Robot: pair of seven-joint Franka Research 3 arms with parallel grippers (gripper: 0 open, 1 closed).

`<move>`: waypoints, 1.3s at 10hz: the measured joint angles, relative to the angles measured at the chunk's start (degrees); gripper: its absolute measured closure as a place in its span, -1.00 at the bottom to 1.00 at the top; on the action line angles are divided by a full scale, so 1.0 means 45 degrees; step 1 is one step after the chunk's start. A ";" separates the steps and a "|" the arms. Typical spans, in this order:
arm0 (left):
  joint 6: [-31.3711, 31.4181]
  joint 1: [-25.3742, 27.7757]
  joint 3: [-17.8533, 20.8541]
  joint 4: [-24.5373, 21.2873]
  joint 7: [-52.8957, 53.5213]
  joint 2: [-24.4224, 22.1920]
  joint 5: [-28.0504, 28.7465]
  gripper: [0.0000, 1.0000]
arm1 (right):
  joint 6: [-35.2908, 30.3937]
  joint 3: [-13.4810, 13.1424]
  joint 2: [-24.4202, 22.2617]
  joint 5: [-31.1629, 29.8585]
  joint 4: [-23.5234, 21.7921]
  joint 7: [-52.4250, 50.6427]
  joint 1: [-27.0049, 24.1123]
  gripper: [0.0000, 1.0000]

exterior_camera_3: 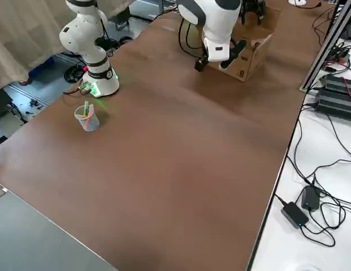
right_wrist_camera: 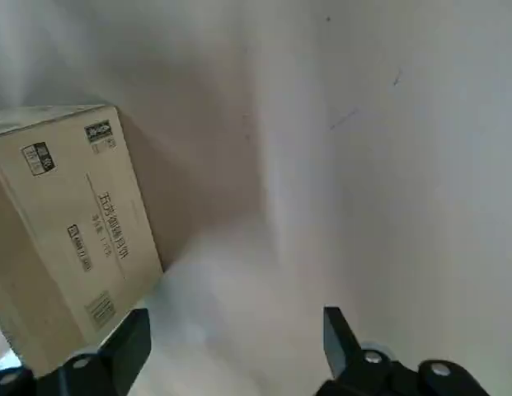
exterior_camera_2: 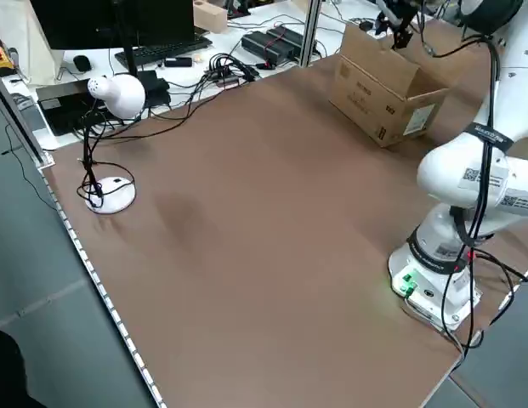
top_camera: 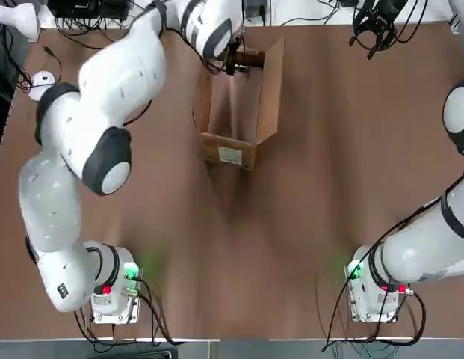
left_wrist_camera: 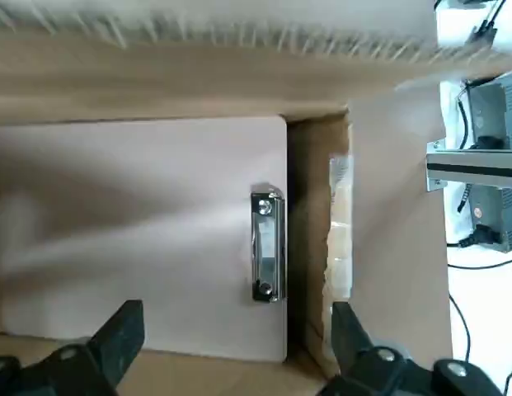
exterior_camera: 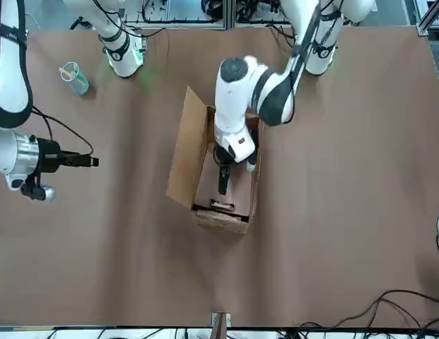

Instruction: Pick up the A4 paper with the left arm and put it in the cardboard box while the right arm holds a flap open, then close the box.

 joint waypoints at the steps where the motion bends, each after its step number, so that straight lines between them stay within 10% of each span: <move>1: -0.1146 0.0173 0.0033 0.0025 0.0871 -0.0643 -0.0381 -0.97 | -0.0007 0.0010 0.0019 0.0359 -0.0226 0.0000 0.0006 -0.68; 6: -0.4694 0.3653 0.0072 -0.0220 0.7234 -0.2289 -0.2566 -0.15 | 0.0021 0.0076 0.0081 0.1990 -0.1039 0.0017 0.0909 0.91; 9: -0.4386 0.3902 -0.0047 -0.0486 0.8061 -0.1273 -0.3398 0.81 | 0.0621 0.0101 0.0253 0.2737 -0.1283 0.0514 0.1905 0.98; 13: -0.2853 0.3276 -0.0896 -0.0396 0.6849 -0.0450 -0.4247 0.89 | 0.2749 0.0159 0.0600 0.3911 -0.1509 0.2738 0.4319 0.98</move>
